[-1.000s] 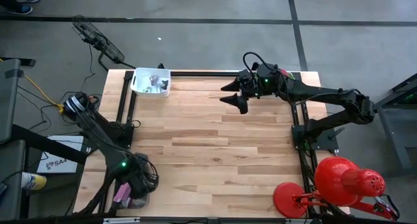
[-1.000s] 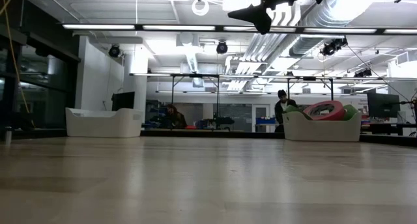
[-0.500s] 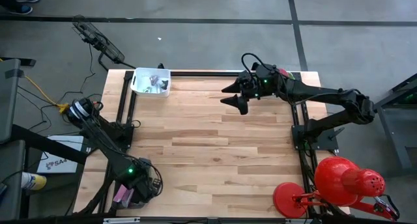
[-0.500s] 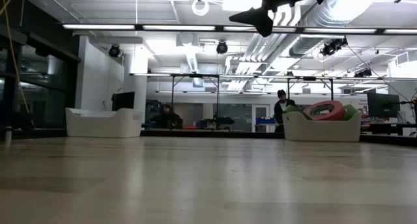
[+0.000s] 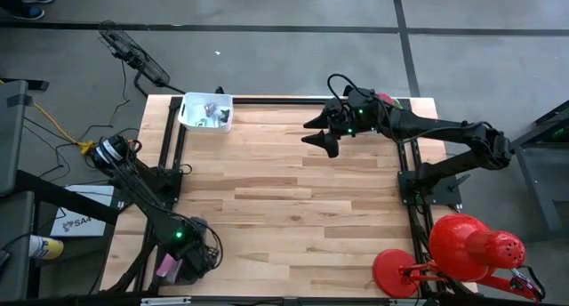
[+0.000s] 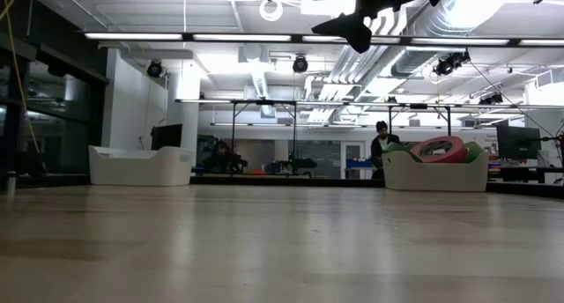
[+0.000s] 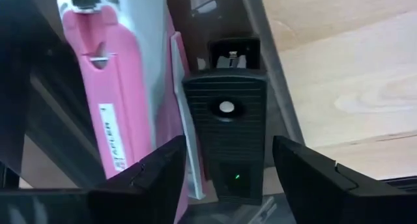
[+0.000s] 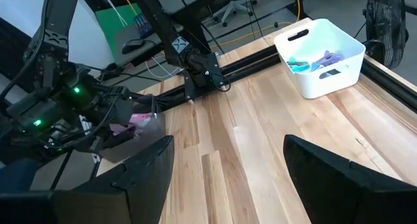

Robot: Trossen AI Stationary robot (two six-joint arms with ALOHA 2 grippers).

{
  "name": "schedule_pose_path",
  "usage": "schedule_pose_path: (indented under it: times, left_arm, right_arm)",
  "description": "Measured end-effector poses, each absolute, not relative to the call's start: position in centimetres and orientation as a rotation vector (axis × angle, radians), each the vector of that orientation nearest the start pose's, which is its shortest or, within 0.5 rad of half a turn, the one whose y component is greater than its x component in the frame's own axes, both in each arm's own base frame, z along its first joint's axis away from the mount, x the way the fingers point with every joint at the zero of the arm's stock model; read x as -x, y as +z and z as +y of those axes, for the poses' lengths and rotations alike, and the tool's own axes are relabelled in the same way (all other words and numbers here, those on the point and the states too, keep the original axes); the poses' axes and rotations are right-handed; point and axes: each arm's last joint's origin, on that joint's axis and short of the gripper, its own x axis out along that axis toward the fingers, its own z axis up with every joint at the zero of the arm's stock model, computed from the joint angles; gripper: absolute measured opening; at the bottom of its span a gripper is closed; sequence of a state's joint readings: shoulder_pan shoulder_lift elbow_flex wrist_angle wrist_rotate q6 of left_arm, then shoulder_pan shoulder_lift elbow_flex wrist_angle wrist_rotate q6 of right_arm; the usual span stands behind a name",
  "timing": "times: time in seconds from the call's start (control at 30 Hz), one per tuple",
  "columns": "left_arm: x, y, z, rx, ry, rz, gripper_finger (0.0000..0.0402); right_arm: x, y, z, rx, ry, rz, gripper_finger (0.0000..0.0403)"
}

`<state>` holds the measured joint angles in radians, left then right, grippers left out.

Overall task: Pick and place Stapler, Stapler remover, tape
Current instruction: Put the black stapler into the black bin, then return to Home Position

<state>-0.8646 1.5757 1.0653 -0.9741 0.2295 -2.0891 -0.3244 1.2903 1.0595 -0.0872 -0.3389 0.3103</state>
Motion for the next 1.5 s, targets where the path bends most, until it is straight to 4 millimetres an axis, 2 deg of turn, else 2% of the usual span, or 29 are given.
schedule_pose_path:
  times: [0.27, 0.43, 0.7, 0.97, 1.2, 1.33, 1.5]
  left_arm:
    - [-16.9, 21.3, -20.8, 1.041, 0.820, 1.580, 0.0228]
    - [-16.2, 23.2, -19.4, 1.037, 0.798, 1.435, 0.0229]
    - [-14.0, 27.5, -15.1, 0.991, 0.764, 1.021, 0.0229]
    - [-12.6, 31.1, -10.8, 0.831, 0.675, 0.518, 0.0229]
    - [-13.5, 32.7, -6.4, 0.730, 0.759, 0.414, 0.0230]
    - [-14.8, 33.6, -4.3, 0.649, 0.747, 0.418, 0.0230]
    - [-16.5, 34.7, -2.1, 0.498, 0.706, 0.401, 0.0230]
  right_arm:
    - [-27.7, 33.0, -8.3, -0.415, -0.030, 0.302, 0.0279]
    - [-27.7, 33.0, -8.3, -0.411, -0.031, 0.301, 0.0279]
    - [-27.0, 33.3, -8.3, -0.388, -0.060, 0.314, 0.0279]
    - [-24.3, 34.8, -7.8, -0.341, -0.210, 0.310, 0.0279]
    - [-22.6, 35.1, -7.2, -0.297, -0.188, 0.360, 0.0279]
    - [-22.0, 33.6, -6.8, -0.323, -0.152, 0.364, 0.0279]
    - [-20.7, 29.2, -6.3, -0.423, -0.134, 0.300, 0.0279]
